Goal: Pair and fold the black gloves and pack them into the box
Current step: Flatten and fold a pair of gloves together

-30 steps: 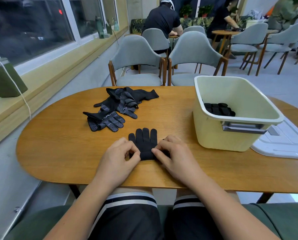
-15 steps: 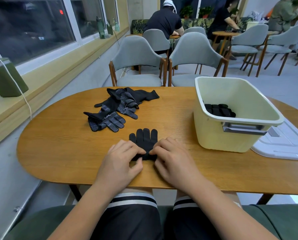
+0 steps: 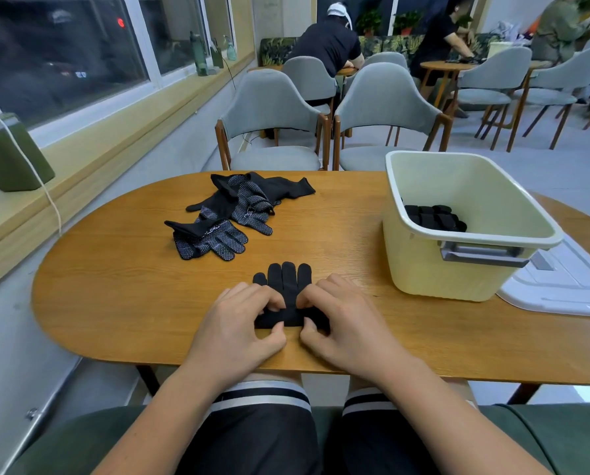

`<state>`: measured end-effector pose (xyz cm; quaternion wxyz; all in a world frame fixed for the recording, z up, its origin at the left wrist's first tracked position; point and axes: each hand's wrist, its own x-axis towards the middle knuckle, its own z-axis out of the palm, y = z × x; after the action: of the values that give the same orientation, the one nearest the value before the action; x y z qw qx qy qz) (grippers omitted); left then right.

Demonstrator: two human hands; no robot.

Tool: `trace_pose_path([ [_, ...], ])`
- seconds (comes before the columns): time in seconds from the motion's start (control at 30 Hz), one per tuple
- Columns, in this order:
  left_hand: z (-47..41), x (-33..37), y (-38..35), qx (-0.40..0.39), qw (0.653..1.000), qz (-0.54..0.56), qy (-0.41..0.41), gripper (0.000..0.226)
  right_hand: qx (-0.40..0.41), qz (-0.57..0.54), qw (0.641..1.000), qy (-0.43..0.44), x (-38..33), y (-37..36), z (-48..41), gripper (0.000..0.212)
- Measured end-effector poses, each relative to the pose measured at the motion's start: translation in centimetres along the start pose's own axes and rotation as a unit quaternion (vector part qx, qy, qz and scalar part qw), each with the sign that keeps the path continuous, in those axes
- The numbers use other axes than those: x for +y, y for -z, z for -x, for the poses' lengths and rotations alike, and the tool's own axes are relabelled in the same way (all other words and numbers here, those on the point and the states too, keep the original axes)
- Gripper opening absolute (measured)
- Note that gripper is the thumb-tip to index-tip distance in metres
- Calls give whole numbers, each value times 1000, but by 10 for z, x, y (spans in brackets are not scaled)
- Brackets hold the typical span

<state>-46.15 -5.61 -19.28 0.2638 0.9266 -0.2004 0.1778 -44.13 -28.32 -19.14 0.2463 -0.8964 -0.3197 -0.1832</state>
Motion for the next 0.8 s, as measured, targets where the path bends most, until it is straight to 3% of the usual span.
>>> trace_pose_path([
  [0.27,-5,-2,-3,23,999,7,35,9,25,8,1000,-14,9,-10,1,6],
  [0.57,-13,-8,-9,32,995,5,94,11,56,57,996,-34,15,-20,-2,27],
  [0.8,-14,-10,-9,17,995,1,96,11,14,46,999,24,8,-7,0,23],
])
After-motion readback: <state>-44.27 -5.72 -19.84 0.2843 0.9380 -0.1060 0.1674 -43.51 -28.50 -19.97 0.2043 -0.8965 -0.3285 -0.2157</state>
